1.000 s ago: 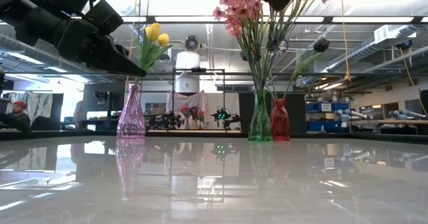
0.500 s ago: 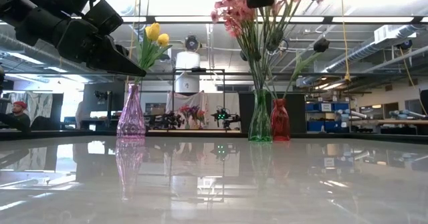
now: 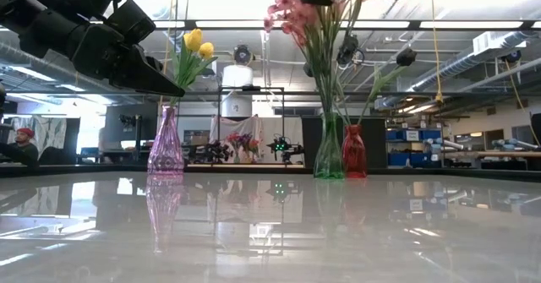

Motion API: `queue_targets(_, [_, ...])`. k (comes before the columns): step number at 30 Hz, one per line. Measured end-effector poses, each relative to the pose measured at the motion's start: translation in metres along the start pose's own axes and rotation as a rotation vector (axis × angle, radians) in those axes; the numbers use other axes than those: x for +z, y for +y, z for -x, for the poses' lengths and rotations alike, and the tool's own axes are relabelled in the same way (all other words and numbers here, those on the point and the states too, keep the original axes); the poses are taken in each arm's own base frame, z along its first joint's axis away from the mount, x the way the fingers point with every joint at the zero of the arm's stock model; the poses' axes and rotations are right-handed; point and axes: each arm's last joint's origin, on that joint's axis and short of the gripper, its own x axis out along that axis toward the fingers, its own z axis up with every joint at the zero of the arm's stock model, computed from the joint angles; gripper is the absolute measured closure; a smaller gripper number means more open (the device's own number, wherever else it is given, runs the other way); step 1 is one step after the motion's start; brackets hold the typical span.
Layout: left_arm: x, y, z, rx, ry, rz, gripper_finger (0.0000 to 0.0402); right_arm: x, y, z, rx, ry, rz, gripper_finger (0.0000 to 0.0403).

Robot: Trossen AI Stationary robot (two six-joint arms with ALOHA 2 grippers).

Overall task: Sort flowers into vase by color
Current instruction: Put the pink flower into the green vase

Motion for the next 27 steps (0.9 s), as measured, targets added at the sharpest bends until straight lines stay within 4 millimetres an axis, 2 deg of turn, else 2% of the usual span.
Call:
queue_targets(8, [0.000,0.000,0.000,0.000,0.000,0.000,0.0255,0.003,-0.004,-0.008,0.049,0.016,-0.174,0.0105])
queue_targets(11, [0.000,0.000,0.000,0.000,0.000,0.000,0.0255,0.005,-0.005,-0.011,0.066,0.021,-0.189,0.0105])
queue_targets(19, [0.000,0.000,0.000,0.000,0.000,0.000,0.0255,0.005,-0.003,-0.011,0.070,0.017,0.001,0.0105])
queue_targets(23, [0.000,0.000,0.000,0.000,0.000,0.000,0.0255,0.011,0.007,-0.009,0.064,0.000,0.126,0.0100])
queue_targets(27, [0.000,0.000,0.000,0.000,0.000,0.000,0.0255,0.018,0.020,-0.005,-0.033,-0.026,0.272,0.0074])
